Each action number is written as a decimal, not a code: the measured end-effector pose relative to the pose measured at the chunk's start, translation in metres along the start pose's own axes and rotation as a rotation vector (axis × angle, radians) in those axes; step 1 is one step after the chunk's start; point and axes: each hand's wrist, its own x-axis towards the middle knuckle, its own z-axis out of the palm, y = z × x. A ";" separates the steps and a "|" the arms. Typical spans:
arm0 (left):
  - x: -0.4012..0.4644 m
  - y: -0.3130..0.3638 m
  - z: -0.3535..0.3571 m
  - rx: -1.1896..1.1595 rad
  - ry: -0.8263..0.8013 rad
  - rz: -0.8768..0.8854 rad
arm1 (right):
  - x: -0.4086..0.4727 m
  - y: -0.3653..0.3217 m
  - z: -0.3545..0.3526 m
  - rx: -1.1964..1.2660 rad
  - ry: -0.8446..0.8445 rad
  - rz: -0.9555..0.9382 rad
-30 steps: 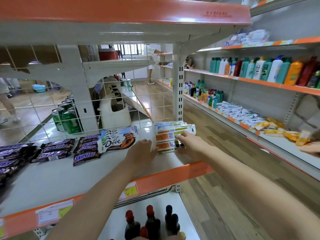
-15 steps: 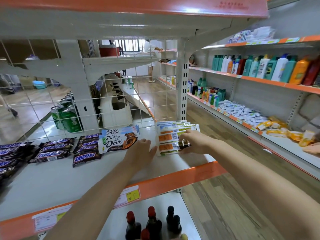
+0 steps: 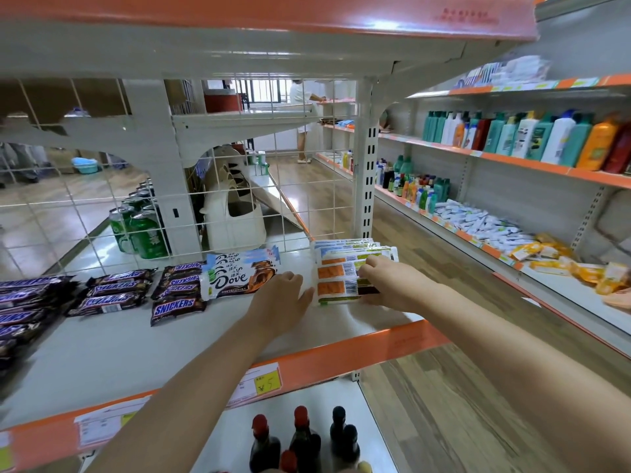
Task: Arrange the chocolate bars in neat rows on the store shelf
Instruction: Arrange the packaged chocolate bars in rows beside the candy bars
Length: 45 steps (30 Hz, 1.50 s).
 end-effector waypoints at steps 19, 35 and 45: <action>-0.029 -0.008 -0.036 0.153 0.084 0.036 | 0.005 -0.020 -0.025 -0.584 0.421 -0.171; -0.085 -0.056 -0.076 0.189 0.173 -0.044 | 0.021 -0.113 -0.052 -0.397 0.732 -0.342; -0.108 -0.082 -0.088 0.233 0.186 -0.052 | 0.036 -0.165 -0.053 -0.320 0.736 -0.422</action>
